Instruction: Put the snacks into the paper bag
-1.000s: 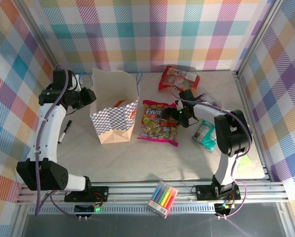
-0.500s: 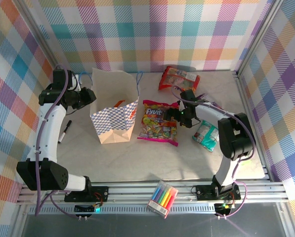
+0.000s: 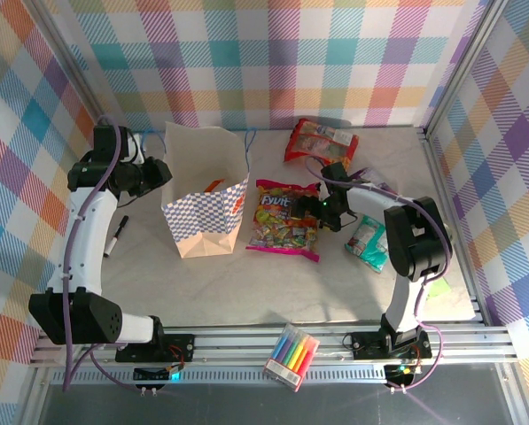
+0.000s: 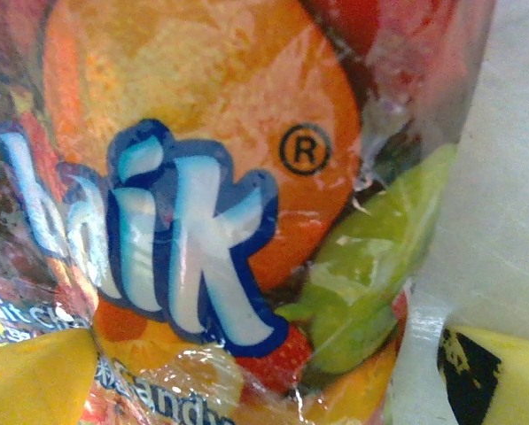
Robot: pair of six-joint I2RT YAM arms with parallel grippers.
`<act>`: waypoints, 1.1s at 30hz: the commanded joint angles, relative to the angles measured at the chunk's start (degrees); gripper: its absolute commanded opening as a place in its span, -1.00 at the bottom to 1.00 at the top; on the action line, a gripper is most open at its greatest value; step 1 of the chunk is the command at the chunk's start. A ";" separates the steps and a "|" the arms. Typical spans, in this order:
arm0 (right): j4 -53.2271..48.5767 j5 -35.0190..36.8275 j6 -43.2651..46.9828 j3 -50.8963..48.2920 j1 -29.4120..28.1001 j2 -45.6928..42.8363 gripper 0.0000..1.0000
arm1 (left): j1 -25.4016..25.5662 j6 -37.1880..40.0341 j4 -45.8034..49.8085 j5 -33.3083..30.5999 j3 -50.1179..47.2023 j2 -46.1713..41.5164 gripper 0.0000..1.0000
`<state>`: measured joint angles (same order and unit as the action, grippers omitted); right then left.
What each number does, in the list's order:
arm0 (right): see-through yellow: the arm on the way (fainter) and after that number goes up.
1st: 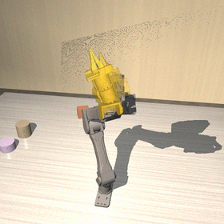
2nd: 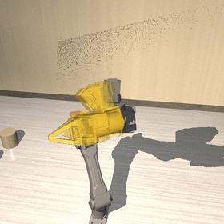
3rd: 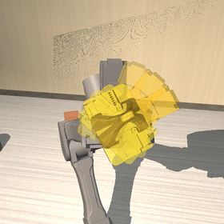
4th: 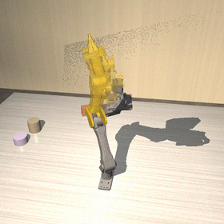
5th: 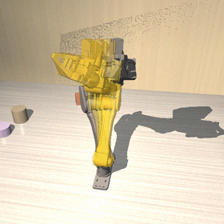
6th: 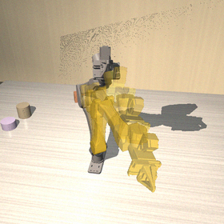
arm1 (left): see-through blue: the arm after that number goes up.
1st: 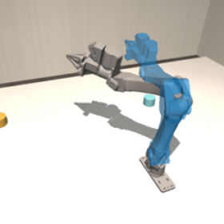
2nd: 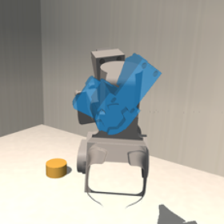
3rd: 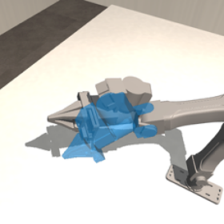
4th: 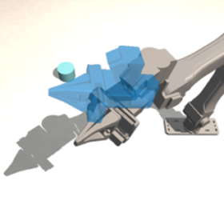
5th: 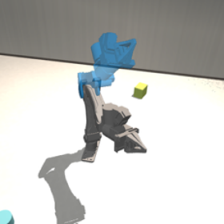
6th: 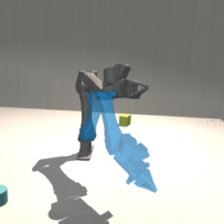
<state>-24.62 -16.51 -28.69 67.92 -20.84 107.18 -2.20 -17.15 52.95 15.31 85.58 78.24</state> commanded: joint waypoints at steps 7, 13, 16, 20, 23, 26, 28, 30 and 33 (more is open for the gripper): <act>6.20 -4.75 -7.94 -0.46 -2.82 5.66 0.74 | -0.79 -0.76 2.25 -0.19 0.45 -1.62 -0.43; 3.21 -0.63 -10.85 1.56 -4.03 6.82 0.50 | -0.79 -0.35 2.77 -0.38 0.33 -1.95 -0.43; 2.77 0.80 -12.02 1.17 -4.08 7.04 0.22 | -0.79 -0.18 2.77 -0.28 -0.03 -2.21 -0.42; 2.19 1.38 -12.31 0.92 -4.12 7.43 -0.16 | -0.77 0.18 3.01 -0.46 -0.47 -2.56 -0.42; 1.77 1.91 -12.01 0.55 -4.12 7.26 -0.30 | -0.78 0.35 3.13 -0.55 -0.64 -2.74 -0.42; 0.86 2.83 -11.24 0.51 -4.12 6.74 -0.43 | -0.79 0.40 2.88 -0.46 -0.77 -2.83 -0.42; 0.39 3.52 -10.59 0.41 -4.12 6.30 -0.53 | -0.77 0.28 2.62 -0.37 -0.96 -2.91 -0.42; -0.33 3.98 -9.84 0.61 -4.12 6.12 -0.66 | -0.78 0.22 2.36 -0.28 -1.10 -2.96 -0.42; -1.51 4.63 -9.46 1.07 -4.10 5.64 -0.80 | -0.79 -0.05 2.07 -0.02 -1.38 -2.99 -0.42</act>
<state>-17.19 -18.59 -39.62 70.70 -24.47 110.41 -2.20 -17.12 54.06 15.31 85.01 76.64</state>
